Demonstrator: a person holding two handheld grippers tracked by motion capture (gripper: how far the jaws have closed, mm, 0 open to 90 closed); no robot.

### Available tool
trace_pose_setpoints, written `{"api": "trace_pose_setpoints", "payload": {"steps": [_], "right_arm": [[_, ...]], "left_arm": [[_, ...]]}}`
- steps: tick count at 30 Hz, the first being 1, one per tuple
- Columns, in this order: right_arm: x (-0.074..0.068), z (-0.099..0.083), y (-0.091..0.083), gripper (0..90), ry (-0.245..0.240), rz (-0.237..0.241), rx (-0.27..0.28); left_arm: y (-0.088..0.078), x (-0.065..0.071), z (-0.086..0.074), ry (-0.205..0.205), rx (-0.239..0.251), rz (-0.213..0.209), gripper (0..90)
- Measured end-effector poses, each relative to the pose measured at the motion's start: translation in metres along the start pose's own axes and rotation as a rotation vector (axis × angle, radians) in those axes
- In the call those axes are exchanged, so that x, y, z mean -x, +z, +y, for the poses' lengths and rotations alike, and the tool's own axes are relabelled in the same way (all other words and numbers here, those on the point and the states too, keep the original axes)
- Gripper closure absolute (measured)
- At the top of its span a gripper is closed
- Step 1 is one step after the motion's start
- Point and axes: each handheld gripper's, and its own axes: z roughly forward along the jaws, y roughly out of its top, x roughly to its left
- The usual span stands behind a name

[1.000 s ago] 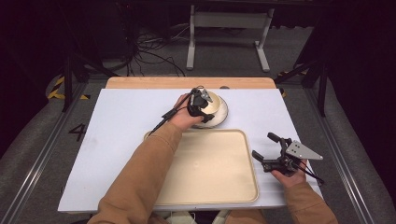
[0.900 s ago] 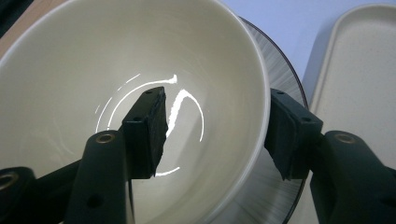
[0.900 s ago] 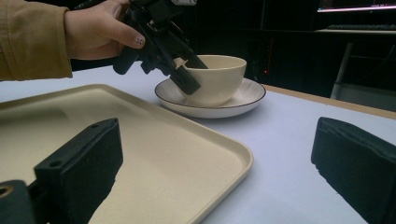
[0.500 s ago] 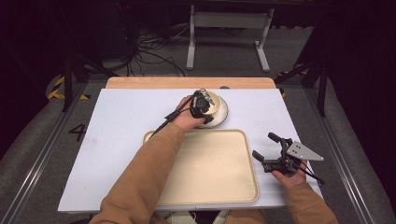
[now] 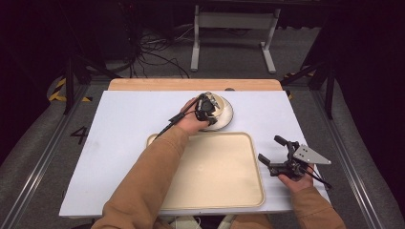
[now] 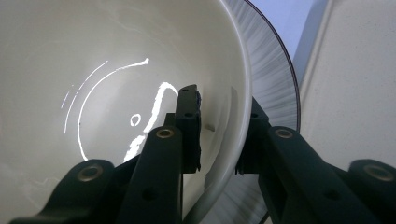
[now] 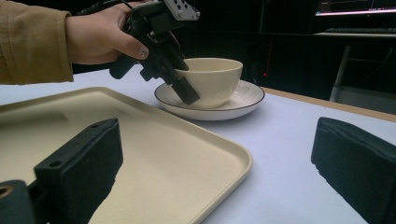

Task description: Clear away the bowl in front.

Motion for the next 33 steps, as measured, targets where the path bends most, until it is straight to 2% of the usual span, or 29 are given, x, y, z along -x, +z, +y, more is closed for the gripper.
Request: {"api": "trace_pose_setpoints", "payload": {"steps": [10,18,22,26,33], "right_arm": [[0.000,0.000,0.000,2.9,0.000,-0.001,0.002],[0.000,0.000,0.000,2.9,0.000,-0.001,0.003],[0.000,0.000,0.000,2.9,-0.001,-0.001,0.003],[0.000,0.000,0.000,2.9,0.001,-0.002,0.004],[0.000,0.000,0.000,2.9,0.001,-0.002,0.005]], "left_arm": [[0.000,0.003,0.004,0.057,-0.014,0.029,81.2],[0.000,0.007,0.007,0.082,-0.038,0.053,82.7],[0.000,0.007,0.008,0.084,-0.049,0.060,83.2],[-0.002,0.008,0.010,0.102,-0.048,0.075,83.4],[-0.009,0.007,0.011,0.089,-0.048,0.087,83.5]]}}
